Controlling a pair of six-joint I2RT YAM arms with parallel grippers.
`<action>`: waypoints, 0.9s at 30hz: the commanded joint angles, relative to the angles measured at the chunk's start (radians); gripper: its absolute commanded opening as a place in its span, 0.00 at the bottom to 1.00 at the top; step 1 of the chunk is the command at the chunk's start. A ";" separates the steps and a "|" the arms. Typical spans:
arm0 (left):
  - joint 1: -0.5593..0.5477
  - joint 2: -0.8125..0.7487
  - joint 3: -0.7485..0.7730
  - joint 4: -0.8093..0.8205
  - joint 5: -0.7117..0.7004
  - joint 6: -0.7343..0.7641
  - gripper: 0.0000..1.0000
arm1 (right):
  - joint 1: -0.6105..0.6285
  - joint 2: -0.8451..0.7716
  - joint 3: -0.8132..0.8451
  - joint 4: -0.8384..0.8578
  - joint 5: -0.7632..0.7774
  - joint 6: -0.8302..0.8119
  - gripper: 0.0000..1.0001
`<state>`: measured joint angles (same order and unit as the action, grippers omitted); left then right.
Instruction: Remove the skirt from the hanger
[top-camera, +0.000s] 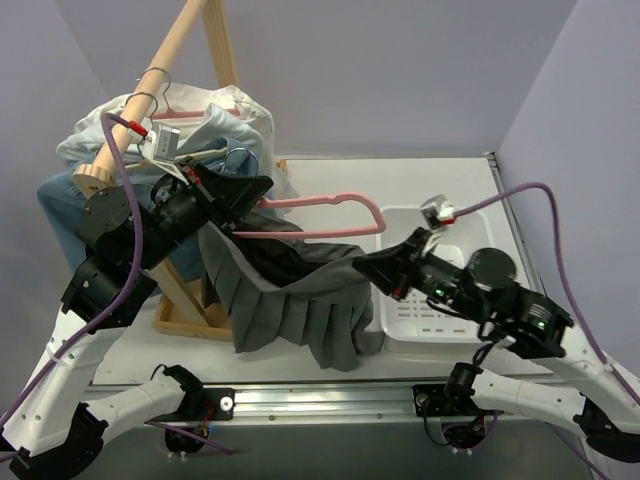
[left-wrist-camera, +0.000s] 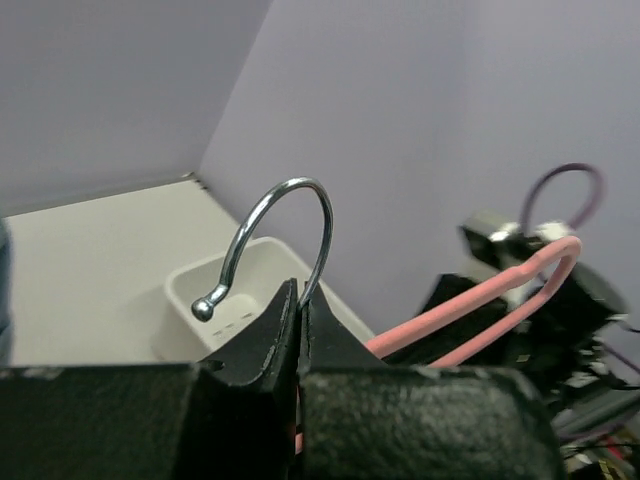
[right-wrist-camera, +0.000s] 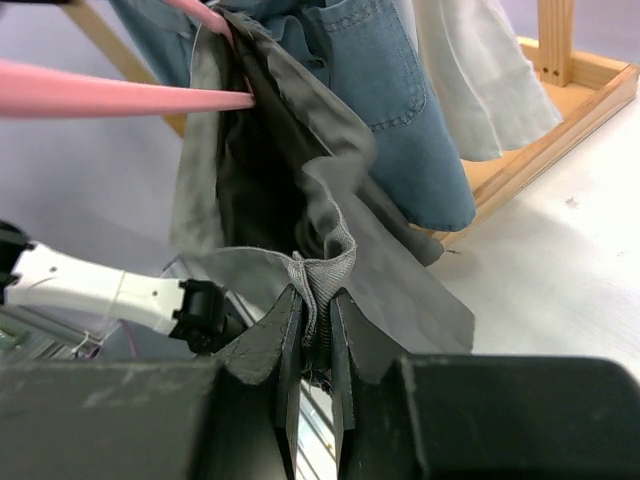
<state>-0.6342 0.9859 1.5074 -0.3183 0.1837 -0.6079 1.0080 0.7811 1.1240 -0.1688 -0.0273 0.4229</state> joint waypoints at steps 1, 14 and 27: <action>0.005 -0.004 0.031 0.275 0.178 -0.183 0.02 | -0.008 0.156 0.011 0.204 0.016 0.014 0.00; 0.004 -0.085 0.062 0.198 0.304 -0.202 0.02 | -0.331 0.346 0.468 -0.016 0.079 -0.099 0.00; 0.005 -0.109 -0.170 0.171 0.312 -0.153 0.02 | -0.361 0.435 1.056 -0.219 0.423 -0.384 0.00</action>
<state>-0.6331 0.8677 1.3457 -0.1509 0.4801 -0.7784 0.6483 1.1809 2.1952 -0.3893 0.2958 0.1272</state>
